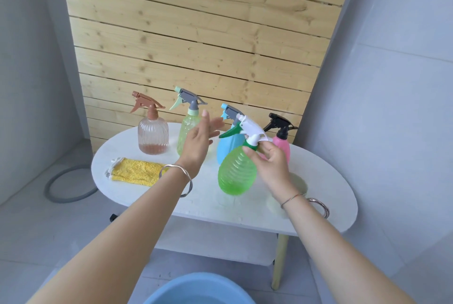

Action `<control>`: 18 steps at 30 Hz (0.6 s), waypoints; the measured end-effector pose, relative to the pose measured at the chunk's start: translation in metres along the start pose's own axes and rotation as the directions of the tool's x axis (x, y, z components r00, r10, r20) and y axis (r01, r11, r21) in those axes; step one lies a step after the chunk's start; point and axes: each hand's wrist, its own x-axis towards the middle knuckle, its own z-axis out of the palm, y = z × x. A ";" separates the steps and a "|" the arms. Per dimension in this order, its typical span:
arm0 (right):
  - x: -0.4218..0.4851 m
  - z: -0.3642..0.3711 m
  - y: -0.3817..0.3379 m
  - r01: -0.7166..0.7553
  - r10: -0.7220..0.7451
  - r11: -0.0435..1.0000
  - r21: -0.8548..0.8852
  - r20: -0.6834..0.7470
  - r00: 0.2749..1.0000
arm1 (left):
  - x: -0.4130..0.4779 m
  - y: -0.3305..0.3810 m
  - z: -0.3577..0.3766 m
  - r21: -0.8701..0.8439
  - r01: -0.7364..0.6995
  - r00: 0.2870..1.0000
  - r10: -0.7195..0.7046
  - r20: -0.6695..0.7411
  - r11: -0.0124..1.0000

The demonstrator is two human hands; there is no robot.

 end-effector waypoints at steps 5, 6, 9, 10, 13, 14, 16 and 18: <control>0.038 -0.060 -0.044 0.072 -0.068 0.996 0.043 -0.082 0.994 | 0.007 -0.005 0.045 0.015 0.026 0.999 -0.027 0.023 1.000; 0.045 -0.070 -0.052 0.069 -0.065 0.996 0.052 -0.085 0.994 | 0.006 -0.007 0.053 0.012 0.029 0.999 -0.029 0.030 1.000; 0.066 -0.109 -0.064 0.089 -0.086 0.996 0.026 -0.113 0.990 | 0.007 -0.016 0.088 0.037 0.037 0.993 -0.041 0.113 0.999; 0.072 -0.120 -0.064 0.087 -0.085 0.996 0.011 -0.123 0.989 | 0.006 -0.021 0.097 0.069 0.044 0.988 -0.054 0.147 0.997; 0.083 -0.154 -0.054 0.050 -0.057 0.997 -0.055 -0.139 0.989 | 0.004 -0.039 0.119 0.196 0.032 0.970 -0.078 0.231 0.980; 0.084 -0.165 -0.046 0.032 -0.042 0.997 -0.071 -0.143 0.989 | 0.003 -0.046 0.128 0.225 0.024 0.965 -0.081 0.248 0.974; 0.084 -0.178 -0.026 -0.018 0.003 0.996 -0.087 -0.159 0.987 | -0.001 -0.057 0.136 0.234 0.030 0.963 -0.091 0.253 0.972; 0.083 -0.185 -0.002 -0.072 0.051 0.992 -0.102 -0.194 0.980 | -0.005 -0.069 0.142 0.213 0.039 0.965 -0.092 0.246 0.976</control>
